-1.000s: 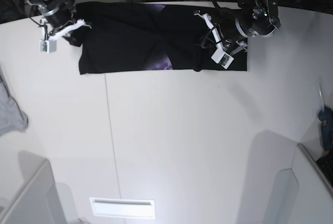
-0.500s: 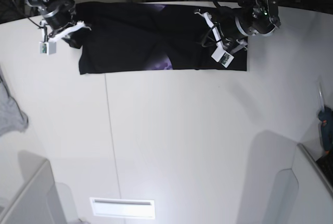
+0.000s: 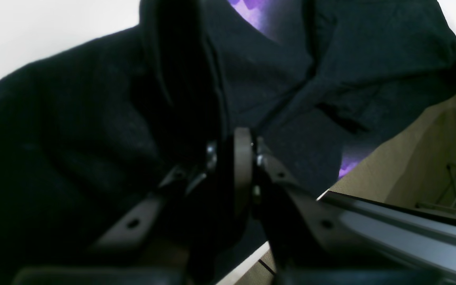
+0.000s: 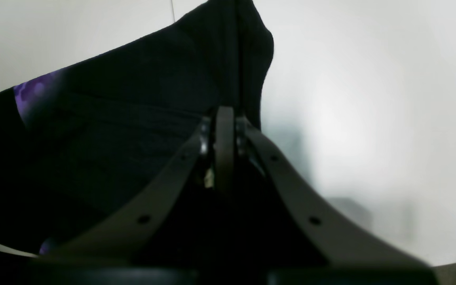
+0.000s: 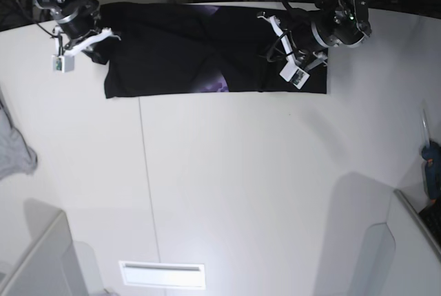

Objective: Fold the T-shirt properly
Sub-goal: 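Fold the lifted strip end toward the right gripper with the left gripper, then release the folded end and raise the left gripper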

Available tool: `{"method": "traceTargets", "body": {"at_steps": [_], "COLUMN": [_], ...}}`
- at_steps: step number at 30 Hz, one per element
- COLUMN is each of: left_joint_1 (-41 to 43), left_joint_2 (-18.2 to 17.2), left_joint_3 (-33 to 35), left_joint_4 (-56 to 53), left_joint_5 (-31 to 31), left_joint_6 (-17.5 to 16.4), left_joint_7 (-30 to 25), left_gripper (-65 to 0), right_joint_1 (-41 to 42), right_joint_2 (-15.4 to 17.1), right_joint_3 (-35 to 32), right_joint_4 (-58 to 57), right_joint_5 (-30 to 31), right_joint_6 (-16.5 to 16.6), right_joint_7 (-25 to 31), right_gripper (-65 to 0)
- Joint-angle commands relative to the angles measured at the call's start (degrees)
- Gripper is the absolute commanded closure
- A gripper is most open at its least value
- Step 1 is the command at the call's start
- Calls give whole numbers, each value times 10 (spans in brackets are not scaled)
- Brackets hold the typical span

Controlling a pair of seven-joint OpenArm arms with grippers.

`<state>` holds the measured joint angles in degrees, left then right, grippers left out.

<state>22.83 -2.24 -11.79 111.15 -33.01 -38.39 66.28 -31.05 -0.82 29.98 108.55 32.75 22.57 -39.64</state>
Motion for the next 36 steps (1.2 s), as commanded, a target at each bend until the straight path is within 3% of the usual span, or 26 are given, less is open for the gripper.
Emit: {"method": "traceTargets", "body": {"at_steps": [1, 13, 19, 22, 36], "left_joint_1": [-1, -1, -4, -6, -21], "left_joint_2": [-1, -3, -3, -2, 1], "left_joint_3": [1, 19, 48, 49, 51], "left_joint_4": [8, 8, 4, -1, -3], "left_joint_5": [-13, -13, -12, -12, -12], "left_joint_6": [-2, -2, -2, -2, -2], "left_joint_7": [-8, -8, -8, -8, -9], "left_gripper": [0, 0, -262, -324, -337], "right_joint_1": [-1, -2, -2, -2, -1], "right_joint_2": [4, 4, 4, 4, 4], "right_joint_3": [2, 2, 2, 2, 2], "right_joint_4": [9, 9, 9, 9, 9], "right_joint_5": [8, 8, 8, 8, 8], "right_joint_6": [2, 2, 2, 2, 2], "right_joint_7": [11, 11, 11, 11, 11], "right_gripper": [0, 0, 0, 0, 0]}}
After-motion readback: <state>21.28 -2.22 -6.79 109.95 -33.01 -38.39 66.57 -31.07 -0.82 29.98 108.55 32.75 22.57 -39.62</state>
